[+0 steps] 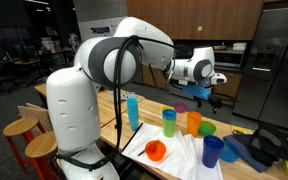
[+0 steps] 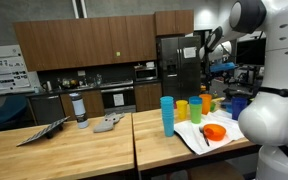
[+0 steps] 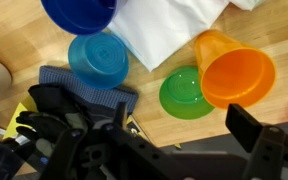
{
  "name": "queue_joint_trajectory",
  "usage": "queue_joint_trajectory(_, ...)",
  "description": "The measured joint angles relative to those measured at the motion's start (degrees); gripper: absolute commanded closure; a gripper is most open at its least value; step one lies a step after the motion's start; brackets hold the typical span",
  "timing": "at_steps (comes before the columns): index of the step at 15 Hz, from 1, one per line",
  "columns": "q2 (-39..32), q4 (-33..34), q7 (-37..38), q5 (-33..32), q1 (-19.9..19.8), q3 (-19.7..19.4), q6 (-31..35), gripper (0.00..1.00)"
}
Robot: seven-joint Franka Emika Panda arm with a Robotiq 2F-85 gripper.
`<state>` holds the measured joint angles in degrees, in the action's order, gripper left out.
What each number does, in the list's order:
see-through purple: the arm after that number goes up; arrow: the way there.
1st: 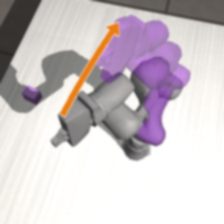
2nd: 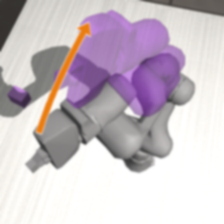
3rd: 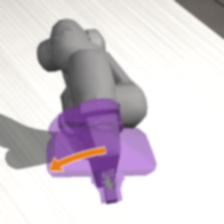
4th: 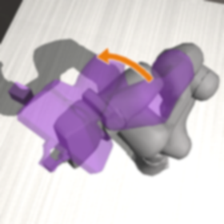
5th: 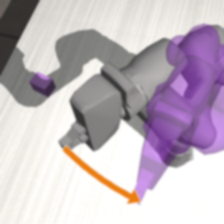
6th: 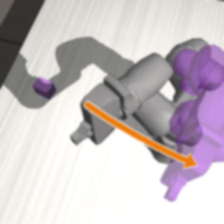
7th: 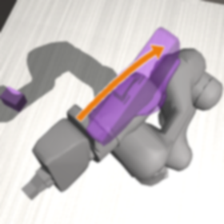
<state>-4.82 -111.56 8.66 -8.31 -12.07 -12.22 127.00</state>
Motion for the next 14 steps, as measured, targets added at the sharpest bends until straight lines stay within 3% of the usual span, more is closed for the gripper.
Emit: queue_joint_trajectory(14, -9.65, 7.92, 0.05, 4.6, 0.77, 1.41, -6.89, 0.0)
